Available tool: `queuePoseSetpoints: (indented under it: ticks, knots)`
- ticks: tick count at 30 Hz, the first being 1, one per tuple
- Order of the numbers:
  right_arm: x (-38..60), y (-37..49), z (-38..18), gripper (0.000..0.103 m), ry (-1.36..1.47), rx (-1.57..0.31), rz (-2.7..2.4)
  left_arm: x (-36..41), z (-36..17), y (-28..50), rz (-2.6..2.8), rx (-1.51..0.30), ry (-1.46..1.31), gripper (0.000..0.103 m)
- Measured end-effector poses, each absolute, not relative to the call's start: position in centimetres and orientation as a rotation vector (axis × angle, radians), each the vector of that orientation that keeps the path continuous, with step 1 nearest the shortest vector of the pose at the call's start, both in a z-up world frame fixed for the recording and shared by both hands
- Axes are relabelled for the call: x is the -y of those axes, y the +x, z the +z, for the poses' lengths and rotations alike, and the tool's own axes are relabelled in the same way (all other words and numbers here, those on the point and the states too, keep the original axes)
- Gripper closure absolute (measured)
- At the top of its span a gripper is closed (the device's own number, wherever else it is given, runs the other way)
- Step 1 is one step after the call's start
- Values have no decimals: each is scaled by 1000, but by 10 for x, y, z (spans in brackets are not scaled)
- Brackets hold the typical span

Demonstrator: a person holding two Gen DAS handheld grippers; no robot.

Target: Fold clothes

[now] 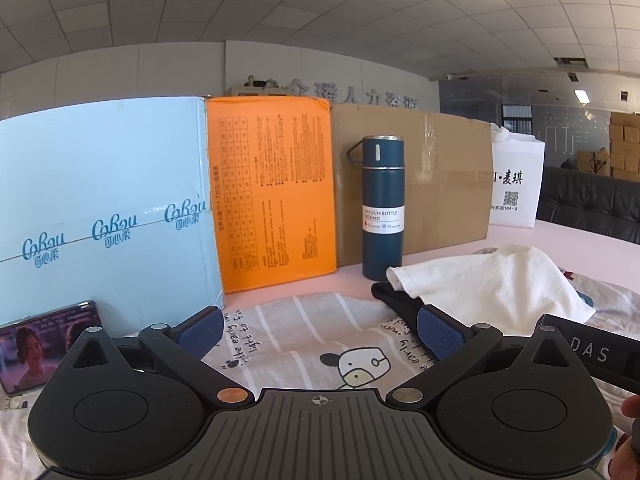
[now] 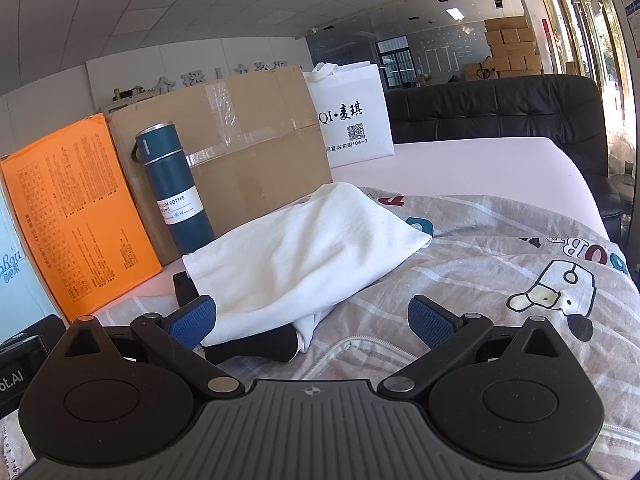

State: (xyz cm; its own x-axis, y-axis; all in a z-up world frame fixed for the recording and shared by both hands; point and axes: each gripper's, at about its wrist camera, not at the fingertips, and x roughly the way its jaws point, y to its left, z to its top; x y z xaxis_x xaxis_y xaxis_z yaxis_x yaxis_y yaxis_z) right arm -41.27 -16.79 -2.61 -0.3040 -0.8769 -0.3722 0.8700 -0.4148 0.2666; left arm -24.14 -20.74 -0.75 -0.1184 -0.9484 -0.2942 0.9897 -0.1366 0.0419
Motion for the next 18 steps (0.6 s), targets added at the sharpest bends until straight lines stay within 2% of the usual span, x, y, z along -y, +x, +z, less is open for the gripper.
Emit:
queuePoseSetpoints:
  ticks: [18]
  knots:
    - [170,-412,-27,0,565,9,-1905,206,-8,-241,-1687,-173,283,0]
